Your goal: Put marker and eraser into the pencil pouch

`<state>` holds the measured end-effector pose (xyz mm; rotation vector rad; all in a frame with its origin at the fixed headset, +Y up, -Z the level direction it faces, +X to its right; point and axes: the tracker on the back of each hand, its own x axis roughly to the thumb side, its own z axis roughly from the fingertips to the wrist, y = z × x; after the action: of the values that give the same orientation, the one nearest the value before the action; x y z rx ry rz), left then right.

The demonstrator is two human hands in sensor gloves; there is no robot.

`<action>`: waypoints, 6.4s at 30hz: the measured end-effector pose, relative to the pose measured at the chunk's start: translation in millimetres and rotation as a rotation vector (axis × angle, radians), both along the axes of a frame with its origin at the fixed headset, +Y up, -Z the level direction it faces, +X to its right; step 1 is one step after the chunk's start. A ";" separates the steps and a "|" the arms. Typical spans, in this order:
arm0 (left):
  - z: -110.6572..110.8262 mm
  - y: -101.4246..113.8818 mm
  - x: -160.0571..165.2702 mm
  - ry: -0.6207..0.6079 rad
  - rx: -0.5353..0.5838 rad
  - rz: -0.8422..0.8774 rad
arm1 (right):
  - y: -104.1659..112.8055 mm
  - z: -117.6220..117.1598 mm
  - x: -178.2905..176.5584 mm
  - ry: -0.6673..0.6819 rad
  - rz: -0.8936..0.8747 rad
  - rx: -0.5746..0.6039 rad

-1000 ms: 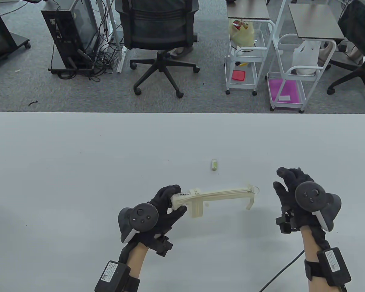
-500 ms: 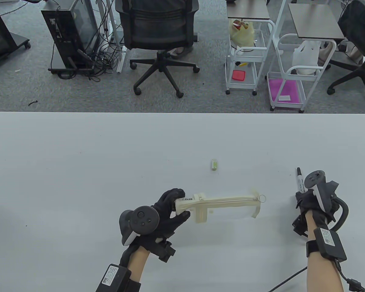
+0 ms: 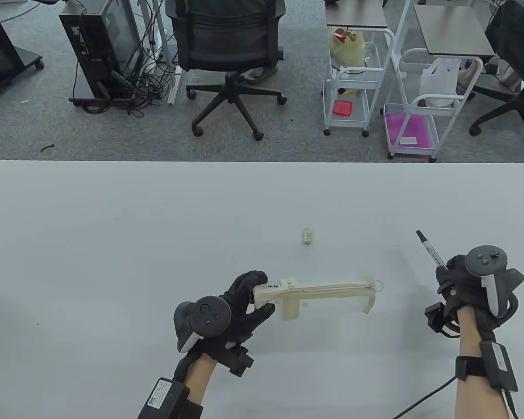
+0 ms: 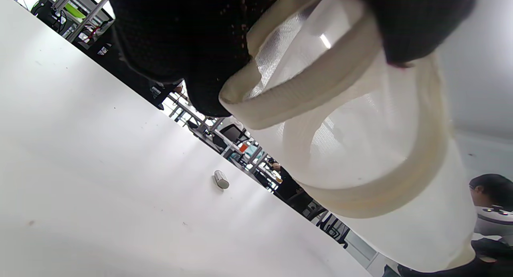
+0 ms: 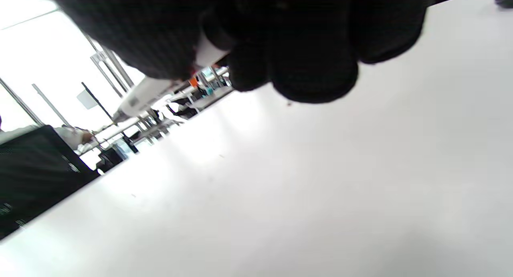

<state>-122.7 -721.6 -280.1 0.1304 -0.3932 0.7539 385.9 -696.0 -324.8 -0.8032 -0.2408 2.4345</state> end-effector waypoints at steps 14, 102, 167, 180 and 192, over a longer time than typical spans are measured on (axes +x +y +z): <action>-2.3 0.2 -3.7 0.036 -0.011 0.019 | 52.4 41.1 -41.4 0.368 -0.321 0.598; -18.9 22.7 -20.3 -0.095 -0.106 -0.015 | 0.1 6.5 -85.0 0.901 -0.977 0.285; -63.3 156.3 50.6 0.003 0.189 -0.452 | -22.3 5.1 -59.2 0.879 -0.966 0.149; -23.0 170.7 150.7 -0.268 0.100 -0.624 | -21.8 4.2 -62.4 0.912 -0.972 0.131; -21.5 159.3 182.5 -0.138 0.271 -0.837 | -21.2 5.4 -61.7 0.923 -0.949 0.116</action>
<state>59.8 -562.3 -301.6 0.1522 -0.6235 -0.1204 324.3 -717.3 -319.4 0.2888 0.2973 1.6090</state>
